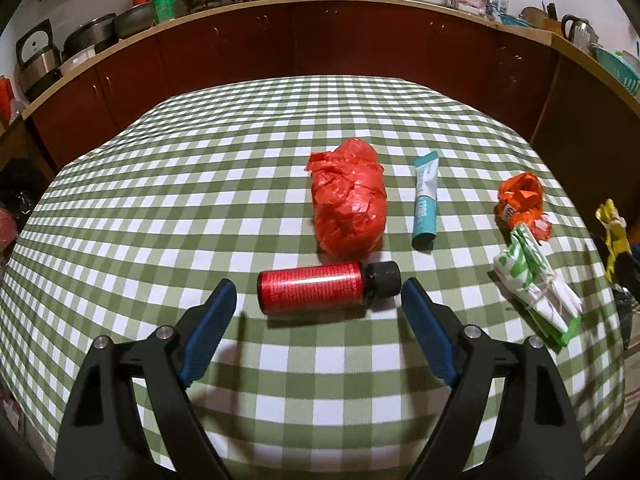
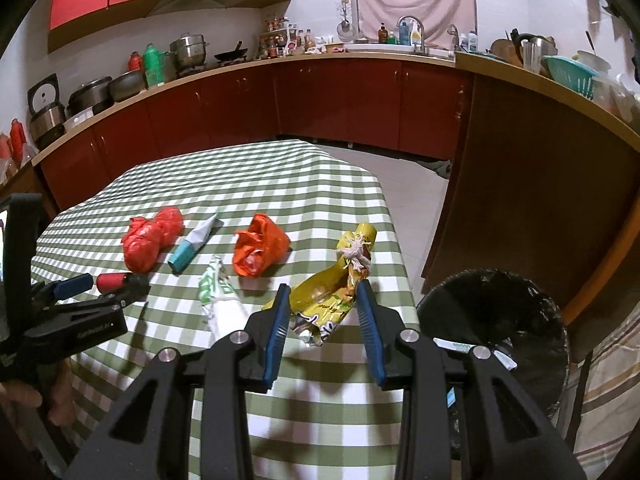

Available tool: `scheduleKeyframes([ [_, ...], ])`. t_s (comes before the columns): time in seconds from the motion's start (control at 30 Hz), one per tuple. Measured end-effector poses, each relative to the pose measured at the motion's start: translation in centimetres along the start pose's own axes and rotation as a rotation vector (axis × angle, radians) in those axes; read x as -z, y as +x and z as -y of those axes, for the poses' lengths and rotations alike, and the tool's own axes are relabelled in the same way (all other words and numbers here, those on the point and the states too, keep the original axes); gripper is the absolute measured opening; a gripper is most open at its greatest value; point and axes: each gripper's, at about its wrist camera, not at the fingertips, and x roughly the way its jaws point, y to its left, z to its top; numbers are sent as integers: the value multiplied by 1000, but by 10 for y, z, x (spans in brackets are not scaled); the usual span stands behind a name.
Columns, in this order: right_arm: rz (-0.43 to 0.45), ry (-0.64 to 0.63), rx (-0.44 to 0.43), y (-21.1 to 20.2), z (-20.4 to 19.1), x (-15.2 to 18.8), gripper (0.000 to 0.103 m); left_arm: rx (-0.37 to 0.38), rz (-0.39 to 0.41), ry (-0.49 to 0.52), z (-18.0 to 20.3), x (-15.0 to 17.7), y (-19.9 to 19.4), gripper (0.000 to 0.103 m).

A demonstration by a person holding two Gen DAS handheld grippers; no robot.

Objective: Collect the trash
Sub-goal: 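Grasp the yellow wrapper with the right tool while the left tool grasps the red can, then carry the yellow wrapper and red can over the bin and release both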

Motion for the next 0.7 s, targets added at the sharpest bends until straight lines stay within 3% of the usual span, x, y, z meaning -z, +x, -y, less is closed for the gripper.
scheduleKeyframes([
  [0.17, -2, 13, -10, 2, 7, 2, 35, -8, -20, 10, 11, -8, 17, 84],
  [0.23, -2, 16, -13, 2, 9, 2, 35, -7, -16, 20, 11, -8, 19, 73],
  [0.4, 0, 24, -13, 2, 12, 4, 35, 0, 5, 33, 12, -6, 20, 73],
  [0.57, 6, 34, -2, -3, 18, 7, 35, 7, 61, 71, 16, -1, 1, 73],
  [0.7, 18, 44, 23, -10, 29, 8, 35, 64, 101, 113, 35, 0, -21, 73],
])
